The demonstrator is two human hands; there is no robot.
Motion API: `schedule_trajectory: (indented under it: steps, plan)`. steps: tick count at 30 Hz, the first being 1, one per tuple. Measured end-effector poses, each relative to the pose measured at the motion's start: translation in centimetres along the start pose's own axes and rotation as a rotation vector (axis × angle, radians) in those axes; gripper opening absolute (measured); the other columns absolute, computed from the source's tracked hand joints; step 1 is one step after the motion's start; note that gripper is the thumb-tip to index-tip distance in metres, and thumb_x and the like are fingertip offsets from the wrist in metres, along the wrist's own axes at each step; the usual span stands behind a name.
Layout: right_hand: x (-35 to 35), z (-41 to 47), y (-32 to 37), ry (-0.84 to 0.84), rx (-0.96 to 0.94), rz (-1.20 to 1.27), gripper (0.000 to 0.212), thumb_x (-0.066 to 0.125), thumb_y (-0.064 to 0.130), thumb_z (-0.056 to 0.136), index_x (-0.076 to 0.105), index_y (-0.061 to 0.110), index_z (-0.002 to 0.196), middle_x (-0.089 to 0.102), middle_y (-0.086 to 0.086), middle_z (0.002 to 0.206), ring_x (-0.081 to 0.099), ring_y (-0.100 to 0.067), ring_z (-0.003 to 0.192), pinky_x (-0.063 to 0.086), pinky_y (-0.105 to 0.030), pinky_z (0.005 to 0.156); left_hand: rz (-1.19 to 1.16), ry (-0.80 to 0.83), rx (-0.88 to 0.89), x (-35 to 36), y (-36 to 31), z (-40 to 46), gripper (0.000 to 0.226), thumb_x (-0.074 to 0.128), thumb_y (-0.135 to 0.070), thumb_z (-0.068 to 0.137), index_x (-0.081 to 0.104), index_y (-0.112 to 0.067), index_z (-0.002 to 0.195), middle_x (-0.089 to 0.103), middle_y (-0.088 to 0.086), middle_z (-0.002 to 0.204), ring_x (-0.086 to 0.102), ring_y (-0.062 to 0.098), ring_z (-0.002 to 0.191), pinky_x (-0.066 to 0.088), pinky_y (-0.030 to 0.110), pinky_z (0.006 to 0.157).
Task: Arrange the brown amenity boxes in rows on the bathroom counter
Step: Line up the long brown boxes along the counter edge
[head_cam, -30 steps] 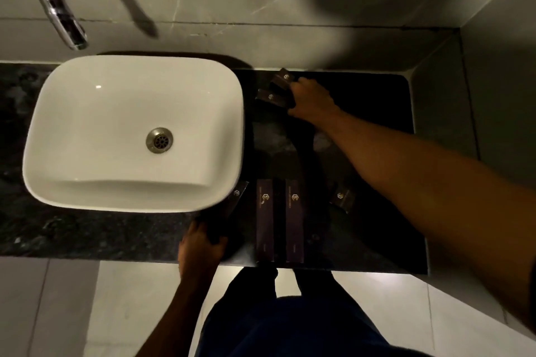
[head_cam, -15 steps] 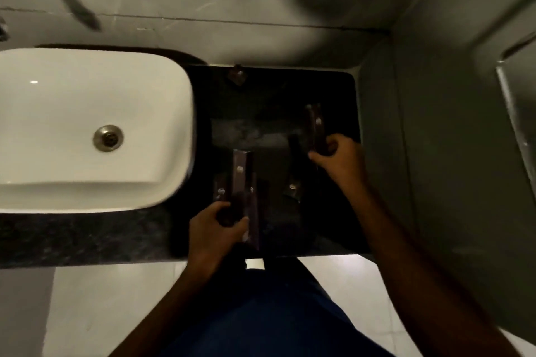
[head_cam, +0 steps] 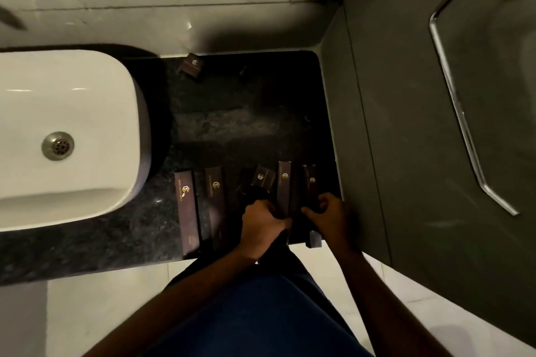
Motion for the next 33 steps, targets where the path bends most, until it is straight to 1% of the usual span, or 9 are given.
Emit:
schedule_trajectory:
  steps: [2, 5, 10, 14, 20, 25, 28, 30, 33]
  plan:
    - [0.5, 0.2, 0.9, -0.008, -0.044, -0.013, 0.034, 0.083, 0.024, 0.071, 0.064, 0.011, 0.097, 0.065, -0.004, 0.086, 0.063, -0.019, 0.077, 0.043, -0.020, 0.058, -0.018, -0.056, -0.008, -0.7, 0.1, 0.4, 0.033, 0.086, -0.045, 0.056, 0.056, -0.033, 0.054, 0.051, -0.021, 0.047, 0.052, -0.018, 0.043, 0.037, -0.005, 0.045]
    - [1.6, 0.4, 2.2, 0.016, -0.108, -0.014, 0.030, 0.081, 0.028, 0.073, 0.063, 0.017, 0.094, 0.064, 0.001, 0.085, 0.060, -0.011, 0.073, 0.038, -0.015, 0.055, -0.040, -0.106, -0.010, -1.2, 0.1, 1.1, 0.030, 0.085, -0.049, 0.059, 0.066, -0.027, 0.068, 0.062, -0.016, 0.058, 0.057, -0.011, 0.054, 0.041, 0.004, 0.046]
    - [2.1, 1.1, 3.7, 0.001, -0.172, -0.025, 0.025, 0.077, 0.028, 0.076, 0.066, 0.016, 0.095, 0.066, -0.004, 0.092, 0.060, -0.012, 0.076, 0.037, -0.013, 0.057, -0.137, -0.103, -0.060, -0.5, 0.5, 2.0, 0.028, 0.085, -0.039, 0.068, 0.074, -0.018, 0.082, 0.077, -0.001, 0.079, 0.074, 0.014, 0.071, 0.063, 0.037, 0.070]
    - [1.8, 1.8, 4.2, -0.015, -0.187, -0.054, 0.029, 0.077, 0.026, 0.077, 0.068, 0.011, 0.100, 0.067, -0.008, 0.097, 0.062, -0.017, 0.082, 0.037, -0.014, 0.059, -0.207, -0.137, -0.122, -0.2, 1.3, 2.0, 0.029, 0.088, -0.035, 0.066, 0.072, -0.014, 0.079, 0.077, 0.004, 0.076, 0.075, 0.021, 0.068, 0.063, 0.043, 0.066]
    - [1.9, 2.0, 4.3, 0.006, -0.197, -0.056, 0.030, 0.077, 0.027, 0.077, 0.067, 0.012, 0.101, 0.068, -0.007, 0.097, 0.064, -0.018, 0.083, 0.045, -0.019, 0.063, -0.221, -0.085, -0.110, 0.0, 2.0, 1.4, 0.025, 0.088, -0.033, 0.066, 0.064, -0.028, 0.067, 0.074, -0.004, 0.067, 0.073, 0.012, 0.060, 0.064, 0.042, 0.062]
    - [2.4, 1.7, 4.0, -0.002, -0.180, -0.054, 0.030, 0.079, 0.029, 0.075, 0.065, 0.015, 0.098, 0.067, -0.004, 0.092, 0.065, -0.018, 0.080, 0.048, -0.023, 0.063, -0.207, -0.084, -0.102, -0.5, 2.3, 1.2, 0.025, 0.089, -0.032, 0.065, 0.069, -0.020, 0.074, 0.074, -0.001, 0.069, 0.074, 0.015, 0.063, 0.064, 0.041, 0.064]
    - [2.3, 1.4, 4.2, 0.003, -0.180, -0.026, 0.030, 0.078, 0.034, 0.075, 0.062, 0.019, 0.095, 0.062, 0.003, 0.085, 0.062, -0.014, 0.076, 0.041, -0.017, 0.056, -0.161, -0.098, -0.103, -1.6, 1.9, 0.7, 0.031, 0.090, -0.036, 0.063, 0.063, -0.026, 0.072, 0.070, -0.007, 0.067, 0.072, 0.012, 0.067, 0.061, 0.029, 0.062]
    - [1.7, 1.3, 4.2, -0.032, -0.160, 0.004, 0.041, 0.076, 0.044, 0.075, 0.061, 0.019, 0.104, 0.059, 0.003, 0.088, 0.059, -0.012, 0.077, 0.039, -0.017, 0.056, -0.176, -0.152, -0.110, -3.3, 2.2, 0.4, 0.036, 0.090, -0.039, 0.061, 0.061, -0.028, 0.076, 0.068, -0.008, 0.074, 0.070, 0.010, 0.070, 0.060, 0.030, 0.063]
    - [-0.3, 1.5, 4.9, -0.134, -0.163, 0.068, 0.040, 0.072, 0.046, 0.079, 0.060, 0.020, 0.108, 0.060, 0.000, 0.096, 0.058, -0.014, 0.083, 0.038, -0.017, 0.060, -0.086, -0.282, 0.076, -7.3, 0.9, 0.5, 0.037, 0.085, -0.038, 0.069, 0.062, -0.026, 0.096, 0.063, -0.012, 0.093, 0.061, 0.002, 0.081, 0.046, 0.011, 0.069]
Point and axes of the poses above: each hand's wrist, its own z-axis towards the middle knuckle, its own x-axis out of the palm, y = z × x, the point moved 10 cm from there along z, towards the middle knuckle
